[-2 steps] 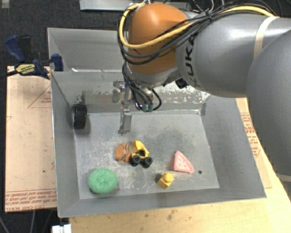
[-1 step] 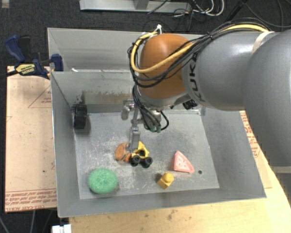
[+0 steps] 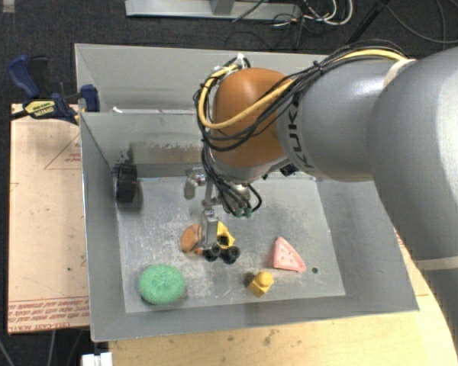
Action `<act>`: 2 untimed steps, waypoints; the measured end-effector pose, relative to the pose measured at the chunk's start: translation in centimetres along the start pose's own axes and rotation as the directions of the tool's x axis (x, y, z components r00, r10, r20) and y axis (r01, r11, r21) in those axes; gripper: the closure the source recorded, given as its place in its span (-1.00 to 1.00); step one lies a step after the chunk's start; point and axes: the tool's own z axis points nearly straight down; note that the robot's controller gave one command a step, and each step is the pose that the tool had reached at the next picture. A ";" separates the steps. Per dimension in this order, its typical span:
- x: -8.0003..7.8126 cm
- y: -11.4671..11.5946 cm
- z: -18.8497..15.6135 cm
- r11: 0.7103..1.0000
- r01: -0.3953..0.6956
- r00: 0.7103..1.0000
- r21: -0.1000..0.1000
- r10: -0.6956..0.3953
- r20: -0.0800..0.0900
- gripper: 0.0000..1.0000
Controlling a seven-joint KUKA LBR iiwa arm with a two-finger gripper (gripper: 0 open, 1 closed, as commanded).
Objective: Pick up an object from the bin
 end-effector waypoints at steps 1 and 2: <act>2.7 -2.0 2.3 1.000 -0.002 1.000 -0.004 0.002 0.003 -1.00; 3.2 -5.4 4.9 0.997 0.078 0.997 -0.002 -0.078 0.002 1.00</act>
Offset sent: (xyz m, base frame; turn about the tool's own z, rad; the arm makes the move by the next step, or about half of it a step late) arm -0.0278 -0.0565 -0.0493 -0.0803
